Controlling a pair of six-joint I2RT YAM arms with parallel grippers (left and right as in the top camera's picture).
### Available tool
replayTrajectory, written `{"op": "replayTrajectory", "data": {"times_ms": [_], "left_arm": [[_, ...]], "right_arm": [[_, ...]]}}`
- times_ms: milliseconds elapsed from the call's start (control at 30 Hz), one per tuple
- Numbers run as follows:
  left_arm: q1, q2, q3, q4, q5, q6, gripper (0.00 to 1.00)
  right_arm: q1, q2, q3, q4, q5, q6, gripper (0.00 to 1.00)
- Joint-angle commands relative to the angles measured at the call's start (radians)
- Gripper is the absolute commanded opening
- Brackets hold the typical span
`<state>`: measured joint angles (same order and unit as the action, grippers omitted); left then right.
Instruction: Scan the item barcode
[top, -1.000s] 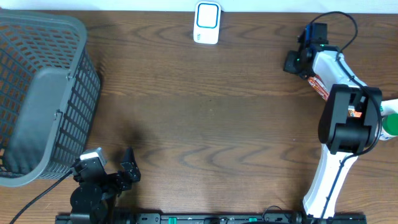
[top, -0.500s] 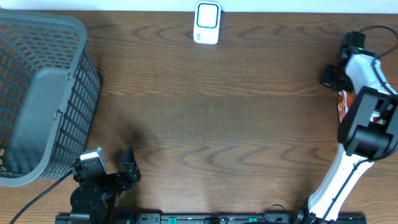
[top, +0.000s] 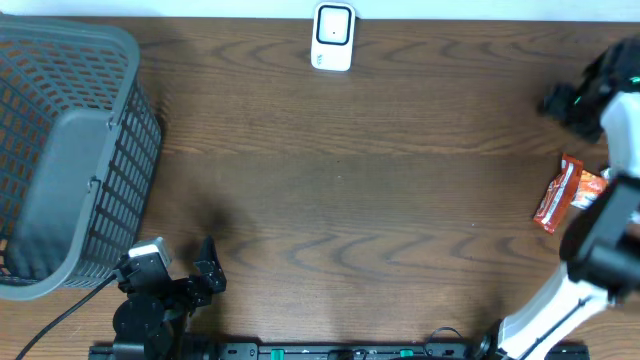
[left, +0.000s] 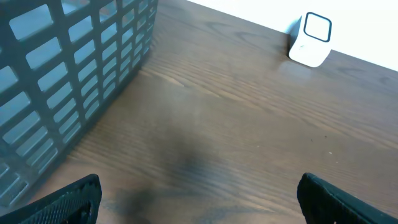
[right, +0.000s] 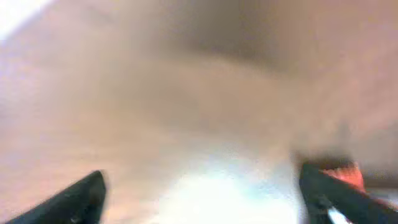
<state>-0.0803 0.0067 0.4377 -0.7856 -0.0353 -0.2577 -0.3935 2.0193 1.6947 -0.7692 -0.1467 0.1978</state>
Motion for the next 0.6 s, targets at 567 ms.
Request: {"op": "replayTrajectory", "data": {"times_ms": [567], "left_arm": [[-0.003, -0.001, 0.005, 0.0, -0.002, 0.013, 0.98]], "right_arm": [[0.009, -1.078, 0.02, 0.595, -0.592, 0.159, 0.99]]}}
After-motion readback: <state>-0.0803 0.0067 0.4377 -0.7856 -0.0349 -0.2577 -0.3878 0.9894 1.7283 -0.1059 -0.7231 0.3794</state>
